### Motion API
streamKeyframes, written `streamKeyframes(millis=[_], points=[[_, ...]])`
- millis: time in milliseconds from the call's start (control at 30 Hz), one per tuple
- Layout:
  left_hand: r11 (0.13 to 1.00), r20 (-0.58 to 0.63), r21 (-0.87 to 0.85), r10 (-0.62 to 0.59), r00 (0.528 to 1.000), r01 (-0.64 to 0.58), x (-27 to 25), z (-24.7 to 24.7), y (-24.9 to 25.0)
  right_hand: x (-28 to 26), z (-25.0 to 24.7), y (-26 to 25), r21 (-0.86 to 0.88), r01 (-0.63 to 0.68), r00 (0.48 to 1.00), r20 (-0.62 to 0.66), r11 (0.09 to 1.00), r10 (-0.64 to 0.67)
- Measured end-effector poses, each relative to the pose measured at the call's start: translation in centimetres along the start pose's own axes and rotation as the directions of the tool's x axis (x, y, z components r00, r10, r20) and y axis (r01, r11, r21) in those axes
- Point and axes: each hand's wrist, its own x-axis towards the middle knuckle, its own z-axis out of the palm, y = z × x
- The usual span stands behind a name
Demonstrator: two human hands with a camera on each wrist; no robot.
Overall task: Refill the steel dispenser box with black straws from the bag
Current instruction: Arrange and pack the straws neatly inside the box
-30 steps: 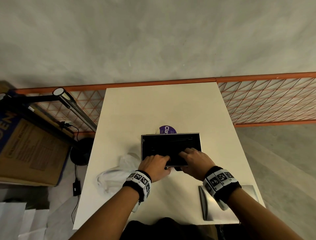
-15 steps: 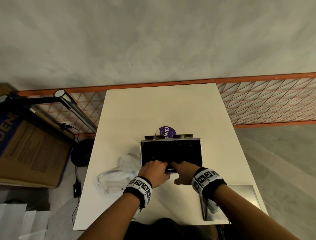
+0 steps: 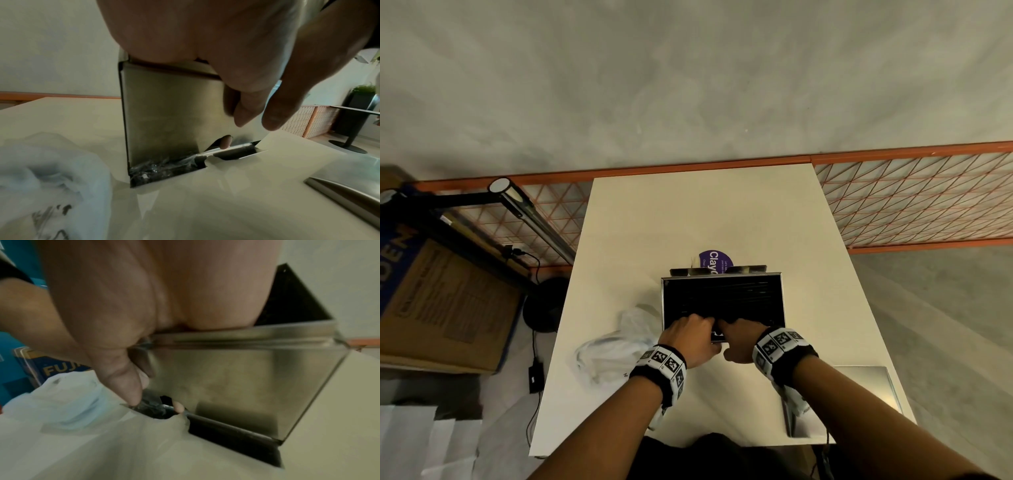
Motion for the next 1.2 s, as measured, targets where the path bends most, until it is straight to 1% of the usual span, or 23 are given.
streamKeyframes(millis=[67,133,233,333,467,567,667,800,900,1033,1200], points=[[0.999,0.026,0.021,-0.033,0.999,0.033,0.4,-0.4,0.1,0.1,-0.1,0.2,0.017,-0.009,1.0,-0.005,1.0,0.009],[0.997,0.045,0.057,-0.054,0.998,0.052,0.7,-0.8,0.2,-0.1,-0.3,0.5,0.045,-0.012,0.999,-0.043,0.999,0.014],[0.996,0.044,0.068,-0.069,0.997,0.066,1.3,-1.1,0.2,-0.2,-0.7,1.0,0.086,-0.027,0.997,-0.074,0.996,0.033],[0.996,0.045,0.058,-0.071,0.997,0.068,1.7,-1.2,0.2,0.2,-1.3,1.0,0.07,-0.037,0.999,-0.023,0.997,0.039],[0.997,0.05,0.033,-0.064,0.997,0.063,1.7,-1.2,0.0,1.3,-2.0,0.3,0.012,-0.018,0.998,0.065,1.0,0.017],[0.998,0.058,0.029,-0.062,0.996,0.06,1.6,-1.1,0.0,2.0,-2.3,-0.3,-0.012,-0.036,0.987,0.158,0.999,0.038],[0.998,0.062,0.04,-0.059,0.996,0.056,1.6,-1.0,0.0,2.4,-2.1,-0.4,-0.028,-0.052,0.98,0.192,0.998,0.057],[0.997,0.062,0.057,-0.057,0.996,0.054,1.6,-1.1,0.0,2.1,-1.9,0.2,0.018,-0.056,0.988,0.143,0.998,0.053],[0.995,0.083,0.081,-0.067,0.994,0.06,1.8,-1.3,0.1,1.5,-1.9,0.9,0.052,-0.058,0.994,0.091,0.997,0.054],[0.995,0.111,0.069,-0.085,0.99,0.078,2.2,-2.1,0.3,1.6,-2.0,1.5,0.096,-0.063,0.997,0.051,0.993,0.058],[0.993,0.065,0.088,-0.088,0.994,0.082,2.1,-2.1,0.4,1.9,-2.3,1.8,0.122,-0.048,0.999,0.019,0.991,0.046]])
